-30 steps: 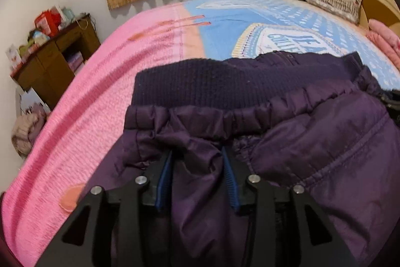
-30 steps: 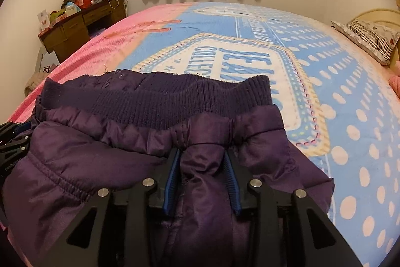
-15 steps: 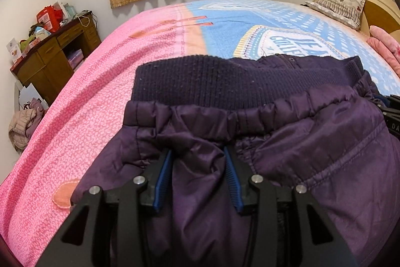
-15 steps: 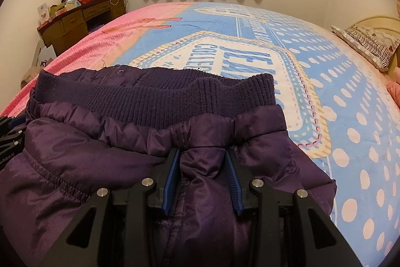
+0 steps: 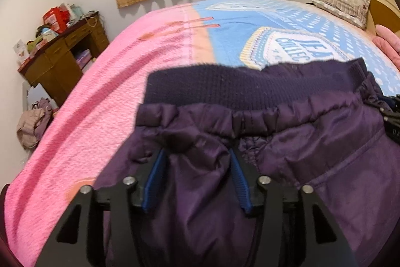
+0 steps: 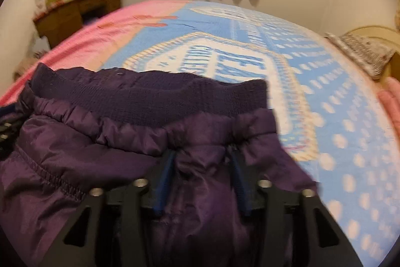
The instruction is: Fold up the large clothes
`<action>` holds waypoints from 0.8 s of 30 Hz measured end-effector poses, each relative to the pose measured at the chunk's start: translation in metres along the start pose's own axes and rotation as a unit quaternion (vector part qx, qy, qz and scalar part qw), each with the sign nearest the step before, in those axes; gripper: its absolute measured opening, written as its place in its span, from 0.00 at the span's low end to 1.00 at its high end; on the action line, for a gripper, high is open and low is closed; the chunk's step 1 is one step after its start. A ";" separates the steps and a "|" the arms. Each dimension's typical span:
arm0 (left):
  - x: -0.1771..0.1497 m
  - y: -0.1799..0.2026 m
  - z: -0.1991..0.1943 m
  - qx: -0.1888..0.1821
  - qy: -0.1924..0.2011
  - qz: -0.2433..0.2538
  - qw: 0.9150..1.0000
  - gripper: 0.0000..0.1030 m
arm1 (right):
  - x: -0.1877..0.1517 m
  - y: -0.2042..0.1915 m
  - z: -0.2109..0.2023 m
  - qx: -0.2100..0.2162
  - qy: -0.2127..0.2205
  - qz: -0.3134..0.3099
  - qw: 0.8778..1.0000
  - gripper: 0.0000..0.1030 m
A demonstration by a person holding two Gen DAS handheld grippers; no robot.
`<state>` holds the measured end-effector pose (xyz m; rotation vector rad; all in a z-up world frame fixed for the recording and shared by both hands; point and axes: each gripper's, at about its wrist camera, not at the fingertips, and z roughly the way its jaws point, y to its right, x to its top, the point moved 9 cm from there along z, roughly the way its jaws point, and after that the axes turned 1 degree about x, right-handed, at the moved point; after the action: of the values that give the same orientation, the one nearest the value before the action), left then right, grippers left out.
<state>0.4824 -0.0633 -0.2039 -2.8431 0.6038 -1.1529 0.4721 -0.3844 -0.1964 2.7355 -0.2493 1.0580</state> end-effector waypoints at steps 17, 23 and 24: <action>0.023 0.000 0.026 0.058 -0.001 -0.063 0.996 1.00 | 0.003 -0.034 0.018 -0.019 0.011 0.059 0.998 0.84; 0.016 0.002 0.034 0.046 -0.018 -0.063 0.997 1.00 | -0.002 -0.042 0.029 -0.045 -0.009 0.031 0.998 0.87; 0.016 0.004 0.034 0.051 -0.018 -0.060 0.997 1.00 | -0.002 -0.041 0.031 -0.044 -0.012 0.032 0.998 0.87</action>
<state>0.5140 -0.0770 -0.2183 -2.8402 0.3664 -1.1117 0.4998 -0.3518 -0.2256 2.6802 -0.3812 1.0060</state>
